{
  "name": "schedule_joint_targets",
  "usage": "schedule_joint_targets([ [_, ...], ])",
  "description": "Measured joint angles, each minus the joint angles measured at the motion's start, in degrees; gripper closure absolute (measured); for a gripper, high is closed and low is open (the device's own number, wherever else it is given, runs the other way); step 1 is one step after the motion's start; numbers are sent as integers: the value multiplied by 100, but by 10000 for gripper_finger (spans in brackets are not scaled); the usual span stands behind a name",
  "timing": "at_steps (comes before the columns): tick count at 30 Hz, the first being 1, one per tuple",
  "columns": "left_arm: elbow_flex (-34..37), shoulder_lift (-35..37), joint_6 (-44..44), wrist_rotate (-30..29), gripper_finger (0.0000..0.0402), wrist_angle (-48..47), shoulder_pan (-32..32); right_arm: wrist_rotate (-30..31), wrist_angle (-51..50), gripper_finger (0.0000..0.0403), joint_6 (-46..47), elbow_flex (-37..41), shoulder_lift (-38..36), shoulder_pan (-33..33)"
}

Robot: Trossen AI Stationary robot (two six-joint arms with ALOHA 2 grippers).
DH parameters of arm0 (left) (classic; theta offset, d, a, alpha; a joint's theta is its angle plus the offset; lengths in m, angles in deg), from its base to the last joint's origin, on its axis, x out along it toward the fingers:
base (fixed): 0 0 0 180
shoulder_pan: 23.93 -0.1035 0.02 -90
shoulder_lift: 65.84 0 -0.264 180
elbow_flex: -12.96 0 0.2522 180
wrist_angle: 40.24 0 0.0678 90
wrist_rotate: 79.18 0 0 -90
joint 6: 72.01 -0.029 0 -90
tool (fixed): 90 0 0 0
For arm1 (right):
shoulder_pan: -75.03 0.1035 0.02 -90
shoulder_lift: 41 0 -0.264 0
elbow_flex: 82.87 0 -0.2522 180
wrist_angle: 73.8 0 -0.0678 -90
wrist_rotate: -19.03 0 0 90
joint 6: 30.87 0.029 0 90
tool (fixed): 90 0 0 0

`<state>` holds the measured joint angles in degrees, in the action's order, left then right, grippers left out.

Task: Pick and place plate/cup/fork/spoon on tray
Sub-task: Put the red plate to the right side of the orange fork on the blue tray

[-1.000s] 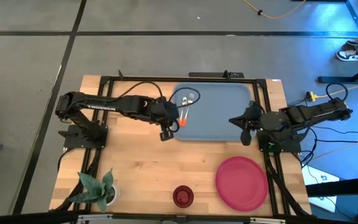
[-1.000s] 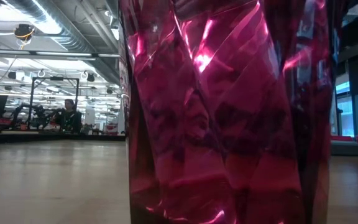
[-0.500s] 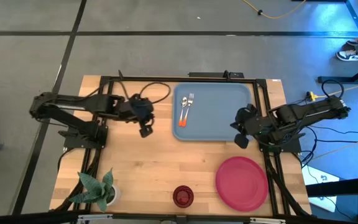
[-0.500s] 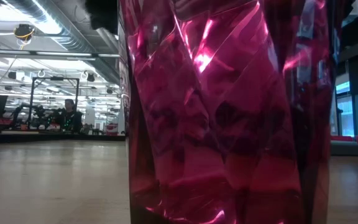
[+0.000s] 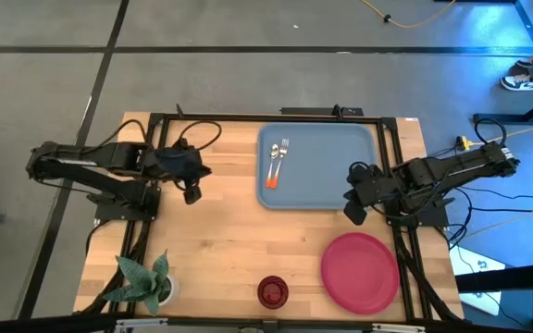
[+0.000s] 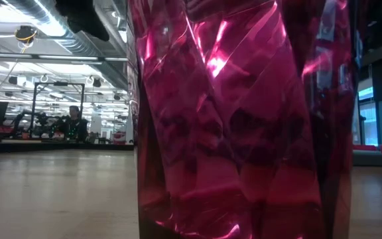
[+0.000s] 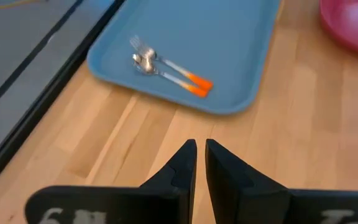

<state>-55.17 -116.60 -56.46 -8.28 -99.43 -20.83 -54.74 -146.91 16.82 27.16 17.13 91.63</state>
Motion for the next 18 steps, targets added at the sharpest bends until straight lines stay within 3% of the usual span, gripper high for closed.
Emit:
schedule_joint_targets([
  [13,131,292,-113,3,374,-31,0,216,1068,395,-670,4,73,-5],
  [18,130,292,-111,5,374,-31,0,-277,1029,396,-658,4,89,-9],
])
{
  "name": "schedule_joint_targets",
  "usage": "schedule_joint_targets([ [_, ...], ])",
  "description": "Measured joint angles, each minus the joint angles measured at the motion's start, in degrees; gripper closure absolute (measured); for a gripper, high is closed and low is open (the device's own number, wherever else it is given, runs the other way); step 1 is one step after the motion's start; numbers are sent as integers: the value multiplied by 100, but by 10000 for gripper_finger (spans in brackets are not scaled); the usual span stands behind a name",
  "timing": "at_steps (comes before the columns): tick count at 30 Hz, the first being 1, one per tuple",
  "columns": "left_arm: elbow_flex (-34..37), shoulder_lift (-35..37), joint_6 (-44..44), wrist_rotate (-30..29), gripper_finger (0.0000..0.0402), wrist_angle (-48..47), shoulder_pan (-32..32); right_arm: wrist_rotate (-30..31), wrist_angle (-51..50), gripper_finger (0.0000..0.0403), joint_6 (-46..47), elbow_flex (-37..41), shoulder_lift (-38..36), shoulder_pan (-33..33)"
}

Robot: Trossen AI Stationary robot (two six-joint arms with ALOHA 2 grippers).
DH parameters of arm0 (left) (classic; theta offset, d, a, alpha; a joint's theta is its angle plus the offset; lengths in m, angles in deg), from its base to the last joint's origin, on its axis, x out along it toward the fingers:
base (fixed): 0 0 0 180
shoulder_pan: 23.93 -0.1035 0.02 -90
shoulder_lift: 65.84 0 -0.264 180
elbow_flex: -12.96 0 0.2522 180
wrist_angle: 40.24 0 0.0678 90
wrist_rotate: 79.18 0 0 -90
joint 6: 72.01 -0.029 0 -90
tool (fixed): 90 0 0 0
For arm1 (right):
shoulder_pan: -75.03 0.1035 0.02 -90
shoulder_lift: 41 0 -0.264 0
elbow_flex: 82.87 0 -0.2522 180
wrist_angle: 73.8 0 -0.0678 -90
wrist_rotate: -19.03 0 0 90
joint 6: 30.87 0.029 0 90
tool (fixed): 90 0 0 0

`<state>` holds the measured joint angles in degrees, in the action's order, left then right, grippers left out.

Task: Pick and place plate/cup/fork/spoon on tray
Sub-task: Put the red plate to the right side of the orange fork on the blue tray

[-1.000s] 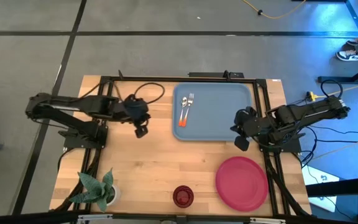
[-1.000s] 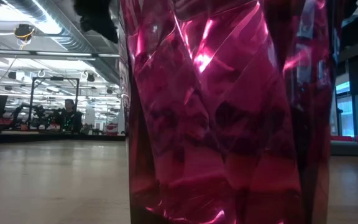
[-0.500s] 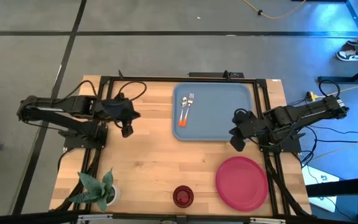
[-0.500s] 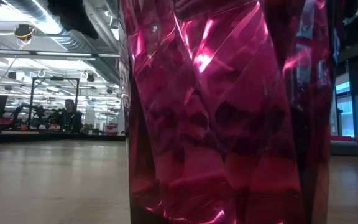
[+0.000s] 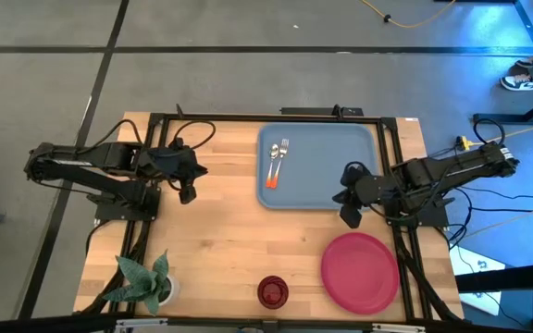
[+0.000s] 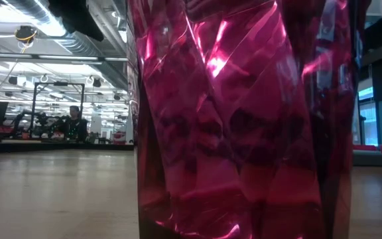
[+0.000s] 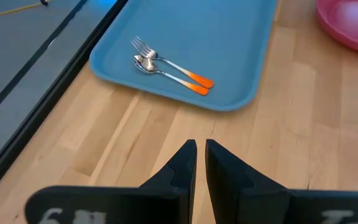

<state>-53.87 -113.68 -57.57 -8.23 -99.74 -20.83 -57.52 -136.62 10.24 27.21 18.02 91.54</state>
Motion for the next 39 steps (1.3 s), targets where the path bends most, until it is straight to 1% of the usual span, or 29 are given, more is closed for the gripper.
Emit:
schedule_joint_targets([
  [5,1,-4,44,2,374,-1,0,-777,-35,398,-277,0,180,11],
  [9,1,-4,46,0,374,26,0,-1133,-98,384,4,0,384,10],
  [15,1,-4,54,-12,374,63,-2,-1630,-929,359,89,4,743,9],
  [18,1,-4,56,-33,374,148,-2,-1655,-1080,353,-50,4,940,9],
  [21,-1,-4,59,-35,374,223,-2,-1661,-1084,351,-407,4,1137,9],
  [23,1,-4,59,-18,374,206,-2,-1747,-1086,351,-799,4,1281,11],
  [28,0,-4,24,239,374,194,-2,-1988,-1108,351,-1787,4,1633,104],
  [30,1,-4,17,304,374,194,-2,-2077,-1106,351,-2036,4,1763,148],
  [36,1,-4,10,364,374,191,-2,-2063,-1082,350,-1902,4,2145,168],
  [39,1,-4,2,365,374,191,-2,-2067,-1081,350,-2048,4,2320,168],
])
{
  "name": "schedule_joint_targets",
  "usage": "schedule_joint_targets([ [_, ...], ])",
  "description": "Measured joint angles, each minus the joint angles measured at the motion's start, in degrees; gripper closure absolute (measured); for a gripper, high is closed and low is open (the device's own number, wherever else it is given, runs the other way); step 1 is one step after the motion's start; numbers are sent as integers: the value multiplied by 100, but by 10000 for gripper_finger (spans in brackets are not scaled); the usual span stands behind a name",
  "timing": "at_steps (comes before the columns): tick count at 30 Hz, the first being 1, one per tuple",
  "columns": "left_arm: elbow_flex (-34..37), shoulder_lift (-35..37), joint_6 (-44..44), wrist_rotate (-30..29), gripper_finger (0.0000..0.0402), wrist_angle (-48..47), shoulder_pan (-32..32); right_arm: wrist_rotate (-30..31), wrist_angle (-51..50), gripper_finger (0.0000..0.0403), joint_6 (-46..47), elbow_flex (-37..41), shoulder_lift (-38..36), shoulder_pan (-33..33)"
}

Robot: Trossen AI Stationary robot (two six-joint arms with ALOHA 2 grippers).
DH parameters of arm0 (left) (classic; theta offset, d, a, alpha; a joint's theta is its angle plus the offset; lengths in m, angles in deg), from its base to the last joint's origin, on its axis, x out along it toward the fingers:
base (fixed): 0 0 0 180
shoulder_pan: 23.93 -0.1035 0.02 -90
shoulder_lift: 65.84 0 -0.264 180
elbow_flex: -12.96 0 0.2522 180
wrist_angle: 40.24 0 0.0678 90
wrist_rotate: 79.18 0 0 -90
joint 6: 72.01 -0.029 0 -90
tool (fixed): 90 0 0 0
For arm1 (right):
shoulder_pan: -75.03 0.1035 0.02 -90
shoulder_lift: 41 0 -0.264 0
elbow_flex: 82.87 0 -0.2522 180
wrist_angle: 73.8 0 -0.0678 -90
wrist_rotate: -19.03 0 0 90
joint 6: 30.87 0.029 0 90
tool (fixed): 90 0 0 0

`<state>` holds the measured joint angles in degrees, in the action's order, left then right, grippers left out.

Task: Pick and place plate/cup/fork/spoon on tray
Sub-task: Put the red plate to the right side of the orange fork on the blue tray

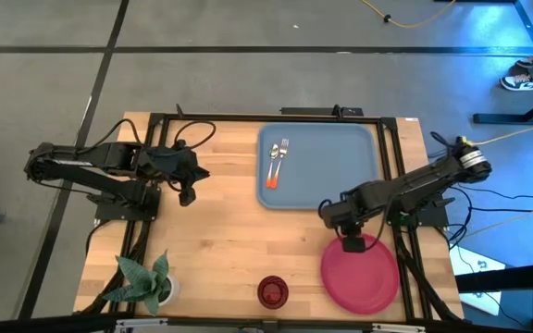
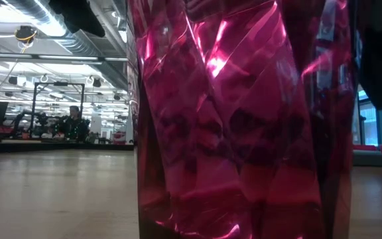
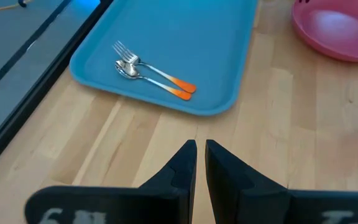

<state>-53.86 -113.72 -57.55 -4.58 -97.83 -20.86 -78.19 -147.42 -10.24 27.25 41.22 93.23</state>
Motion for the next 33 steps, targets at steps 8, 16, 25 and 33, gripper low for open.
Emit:
schedule_joint_targets([
  [8,-1,0,2,0,374,-2,0,-46,60,350,-652,0,369,11],
  [16,-2,0,2,2,374,-2,0,-57,367,350,-949,0,671,11],
  [25,-2,0,0,2,374,-8,0,-335,408,350,-1219,0,1009,9],
  [33,-2,0,-2,-8,374,-22,0,-340,422,350,-1389,0,1161,9],
])
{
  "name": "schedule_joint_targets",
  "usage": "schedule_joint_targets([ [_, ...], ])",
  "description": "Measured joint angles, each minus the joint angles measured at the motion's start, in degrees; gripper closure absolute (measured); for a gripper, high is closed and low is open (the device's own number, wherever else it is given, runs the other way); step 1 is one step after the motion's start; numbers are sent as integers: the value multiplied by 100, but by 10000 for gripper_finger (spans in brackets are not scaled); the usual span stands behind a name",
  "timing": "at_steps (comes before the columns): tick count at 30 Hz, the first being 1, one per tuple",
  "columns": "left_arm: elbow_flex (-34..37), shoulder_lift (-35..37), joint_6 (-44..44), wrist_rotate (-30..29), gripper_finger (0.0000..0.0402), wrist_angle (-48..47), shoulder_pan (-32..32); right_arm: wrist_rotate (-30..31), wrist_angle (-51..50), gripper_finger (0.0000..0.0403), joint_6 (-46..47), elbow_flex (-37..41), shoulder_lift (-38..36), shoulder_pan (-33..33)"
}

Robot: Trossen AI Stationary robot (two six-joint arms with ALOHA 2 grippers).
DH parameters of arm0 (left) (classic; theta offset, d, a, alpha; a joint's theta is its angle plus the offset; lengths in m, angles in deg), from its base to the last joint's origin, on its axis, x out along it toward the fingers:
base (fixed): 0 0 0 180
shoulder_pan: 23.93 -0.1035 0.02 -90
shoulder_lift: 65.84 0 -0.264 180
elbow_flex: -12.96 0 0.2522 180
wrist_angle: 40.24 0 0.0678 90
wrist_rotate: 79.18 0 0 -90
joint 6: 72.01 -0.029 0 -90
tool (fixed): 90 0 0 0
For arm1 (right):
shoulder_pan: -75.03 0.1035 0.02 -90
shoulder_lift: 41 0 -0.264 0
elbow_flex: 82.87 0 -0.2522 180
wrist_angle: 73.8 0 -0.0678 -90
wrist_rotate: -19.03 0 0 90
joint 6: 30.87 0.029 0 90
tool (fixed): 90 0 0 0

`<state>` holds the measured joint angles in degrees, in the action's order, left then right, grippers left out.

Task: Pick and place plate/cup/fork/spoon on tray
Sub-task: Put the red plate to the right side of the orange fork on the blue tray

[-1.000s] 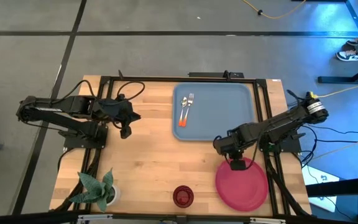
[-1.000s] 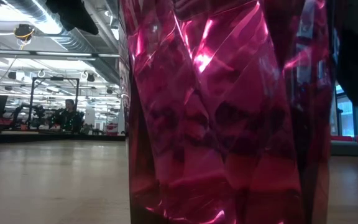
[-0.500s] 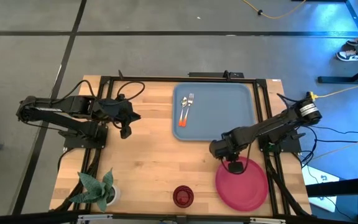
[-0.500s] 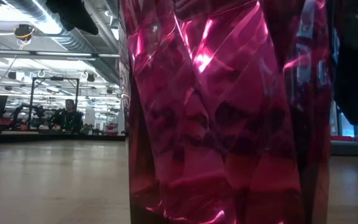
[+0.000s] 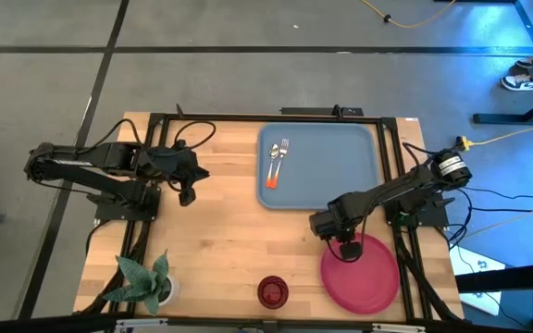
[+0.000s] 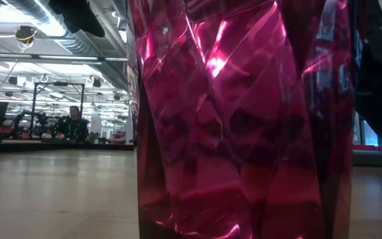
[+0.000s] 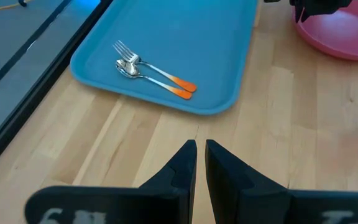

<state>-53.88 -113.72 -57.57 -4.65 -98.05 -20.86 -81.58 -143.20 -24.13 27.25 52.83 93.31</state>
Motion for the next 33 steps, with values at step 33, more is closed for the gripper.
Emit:
schedule_joint_targets([
  [33,0,0,0,-8,374,0,0,299,895,374,-32,396,22,-20],
])
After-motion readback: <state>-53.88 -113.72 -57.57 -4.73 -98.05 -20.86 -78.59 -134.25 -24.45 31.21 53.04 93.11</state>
